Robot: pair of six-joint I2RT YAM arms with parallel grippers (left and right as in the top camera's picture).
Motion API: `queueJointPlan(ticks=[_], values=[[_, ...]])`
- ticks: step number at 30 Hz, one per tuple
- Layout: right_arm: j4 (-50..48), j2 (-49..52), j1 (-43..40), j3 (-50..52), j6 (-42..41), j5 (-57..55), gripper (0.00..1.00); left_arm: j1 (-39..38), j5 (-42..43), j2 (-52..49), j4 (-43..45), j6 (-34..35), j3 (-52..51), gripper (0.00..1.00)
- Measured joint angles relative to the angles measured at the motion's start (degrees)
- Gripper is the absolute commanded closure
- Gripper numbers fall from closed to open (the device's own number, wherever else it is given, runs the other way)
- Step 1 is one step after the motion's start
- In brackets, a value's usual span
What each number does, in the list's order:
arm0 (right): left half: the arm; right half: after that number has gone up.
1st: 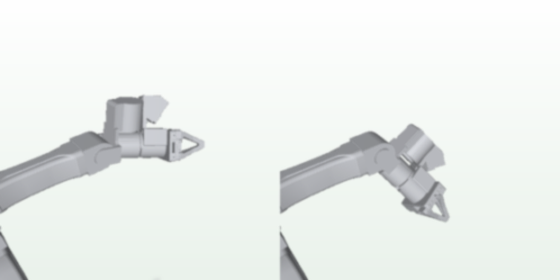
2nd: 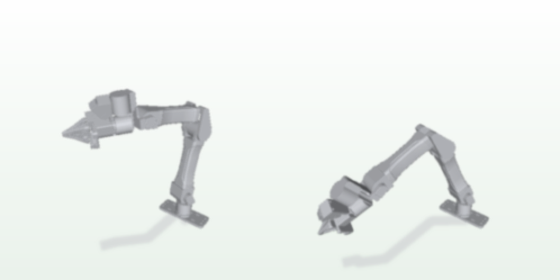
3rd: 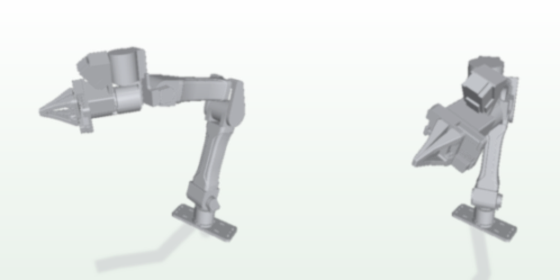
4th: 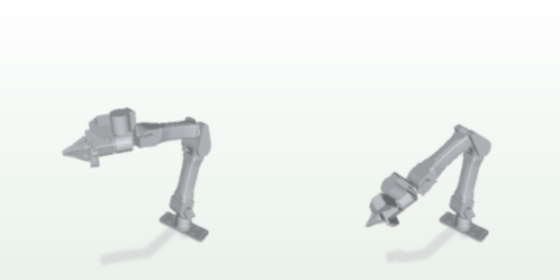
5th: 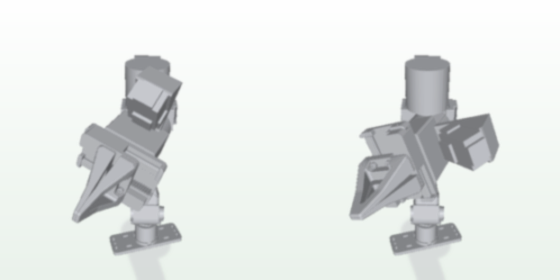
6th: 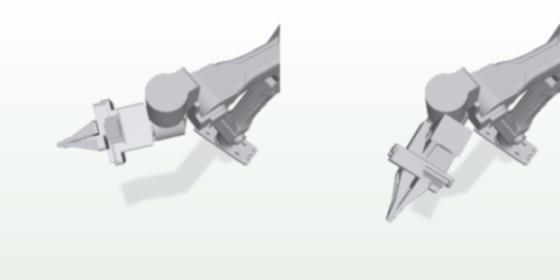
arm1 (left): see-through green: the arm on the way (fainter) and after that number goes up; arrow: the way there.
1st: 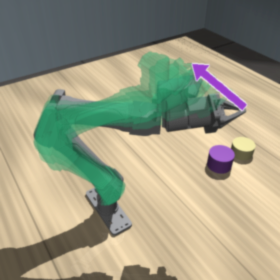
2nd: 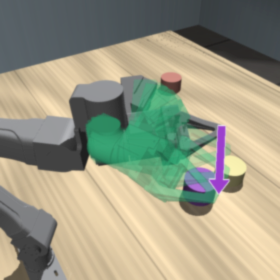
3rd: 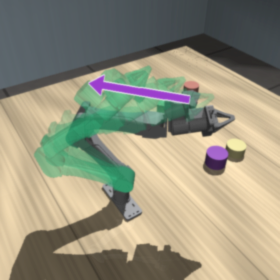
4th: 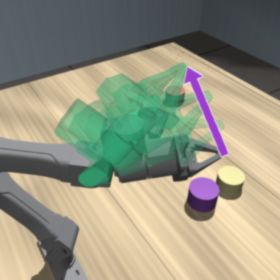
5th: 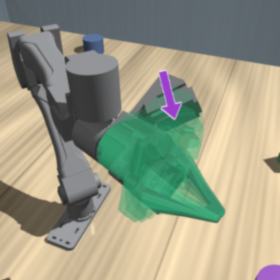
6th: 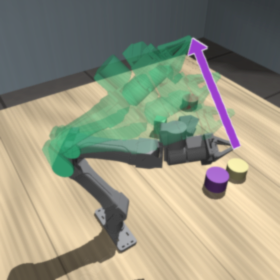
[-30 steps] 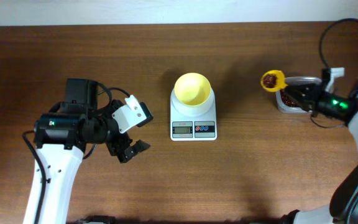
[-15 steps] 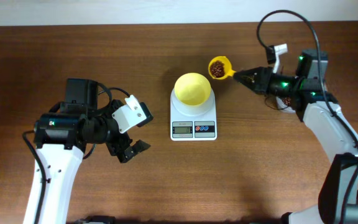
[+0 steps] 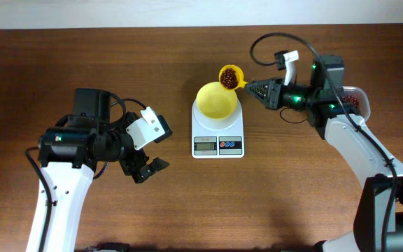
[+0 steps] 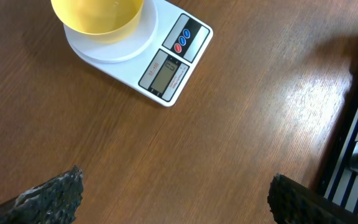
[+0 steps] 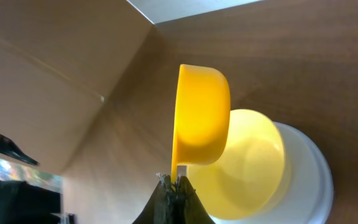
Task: Scoop item into bowl and weigh 50g on scale
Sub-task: 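Carry the filled scoop with the right gripper over the yellow bowl, then tilt the scoop to pour beans into the yellow bowl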
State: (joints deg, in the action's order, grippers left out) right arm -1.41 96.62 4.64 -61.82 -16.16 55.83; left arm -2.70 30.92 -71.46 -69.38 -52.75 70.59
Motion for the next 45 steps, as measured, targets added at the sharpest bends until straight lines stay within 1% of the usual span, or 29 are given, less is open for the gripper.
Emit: queueJointPlan(ticks=[3, 7, 16, 25, 28, 30, 32, 37, 39, 45], values=[[0.1, 0.0, 1.2, 0.0, 5.1, -2.5, 0.96, 0.0, 0.0, 0.0, 0.0, 0.0, 0.0, 0.01], [0.7, 0.0, 1.4, 0.0, 9.6, -5.9, 0.96, 0.0, 0.0, 0.0, 0.0, 0.0, 0.0, 0.01], [2.9, 0.0, 1.8, 0.0, 20.7, -7.0, 0.96, 0.0, 0.0, 0.0, 0.0, 0.0, 0.0, 0.01], [2.7, 0.0, 3.6, 0.0, 25.4, -6.6, 0.96, 0.0, 0.0, 0.0, 0.0, 0.0, 0.0, 0.01], [3.0, 0.0, 3.6, 0.0, 25.8, -7.4, 0.96, 0.0, 0.0, 0.0, 0.0, 0.0, 0.0, 0.01], [0.4, 0.0, 3.6, 0.0, 25.9, -5.3, 0.96, 0.0, 0.0, 0.0, 0.0, 0.0, 0.0, 0.01], [3.1, 0.0, 3.7, 0.0, 26.0, -8.0, 0.96, 0.0, 0.0, 0.0, 0.0, 0.0, 0.0, 0.01], [5.1, 0.1, 3.7, 0.0, 26.4, -12.3, 0.96, 0.0, 0.0, 0.0, 0.0, 0.0, 0.0, 0.01], [2.8, 0.1, 3.7, 0.0, 26.7, -11.1, 0.96, 0.0, 0.0, 0.0, 0.0, 0.0, 0.0, 0.01], [2.4, 0.1, 3.7, 0.0, 26.7, -11.4, 0.96, 0.0, 0.0, 0.0, 0.0, 0.0, 0.0, 0.01]])
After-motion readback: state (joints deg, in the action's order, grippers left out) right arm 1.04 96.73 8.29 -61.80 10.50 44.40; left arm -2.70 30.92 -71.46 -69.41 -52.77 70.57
